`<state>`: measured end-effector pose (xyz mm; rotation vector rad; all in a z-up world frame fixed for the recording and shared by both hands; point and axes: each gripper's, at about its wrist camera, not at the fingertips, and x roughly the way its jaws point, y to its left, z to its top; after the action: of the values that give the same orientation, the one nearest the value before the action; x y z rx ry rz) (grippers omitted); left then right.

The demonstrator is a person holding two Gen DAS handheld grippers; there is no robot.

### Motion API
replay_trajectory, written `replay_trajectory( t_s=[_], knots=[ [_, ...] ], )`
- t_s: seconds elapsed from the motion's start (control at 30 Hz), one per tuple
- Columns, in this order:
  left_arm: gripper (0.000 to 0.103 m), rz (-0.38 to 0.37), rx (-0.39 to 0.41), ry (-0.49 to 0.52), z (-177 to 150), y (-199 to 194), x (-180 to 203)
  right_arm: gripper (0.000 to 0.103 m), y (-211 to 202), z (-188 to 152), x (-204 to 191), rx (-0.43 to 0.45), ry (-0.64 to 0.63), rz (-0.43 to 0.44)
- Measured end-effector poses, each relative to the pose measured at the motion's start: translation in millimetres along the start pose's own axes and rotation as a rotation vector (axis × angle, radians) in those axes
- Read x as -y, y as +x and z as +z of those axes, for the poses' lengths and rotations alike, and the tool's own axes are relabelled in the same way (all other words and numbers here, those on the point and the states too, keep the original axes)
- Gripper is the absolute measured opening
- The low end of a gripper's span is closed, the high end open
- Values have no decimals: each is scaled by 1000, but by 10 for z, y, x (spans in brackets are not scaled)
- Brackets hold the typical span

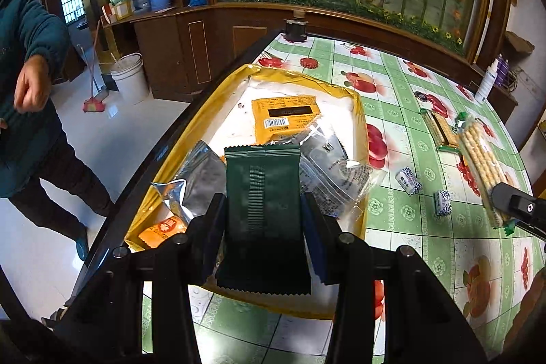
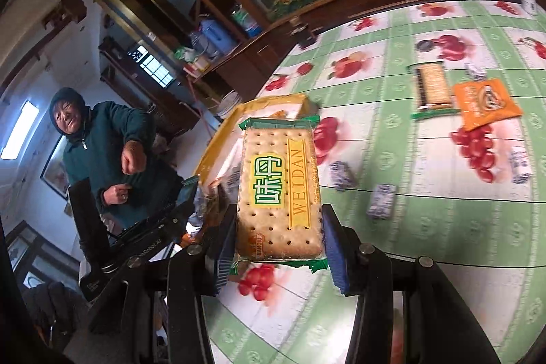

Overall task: Organize snacks
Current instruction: 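Carry the WEIDAN cracker pack and dark green pack over the tray, then lower both packs into the tray and open both tools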

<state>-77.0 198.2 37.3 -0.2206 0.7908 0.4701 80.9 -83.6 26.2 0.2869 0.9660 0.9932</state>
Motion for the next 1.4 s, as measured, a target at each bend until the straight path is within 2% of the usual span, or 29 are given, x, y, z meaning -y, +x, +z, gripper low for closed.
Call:
replay_trajectory(
  t_s=[0.23,0.5,0.9,1.4],
  knots=[
    [42,-20,2,4,43,44,-24,47,324,110,-279,-33,-12,61],
    [42,-29,4,1,98,88,-59,47,642,273,-454,-54,-22,86],
    [42,-21,-5,-14,138,196,-135,47,1087,512,-434,-82,-5,106],
    [42,-15,1,-27,126,169,-190,47,1307,607,-454,-92,-14,101]
  ],
)
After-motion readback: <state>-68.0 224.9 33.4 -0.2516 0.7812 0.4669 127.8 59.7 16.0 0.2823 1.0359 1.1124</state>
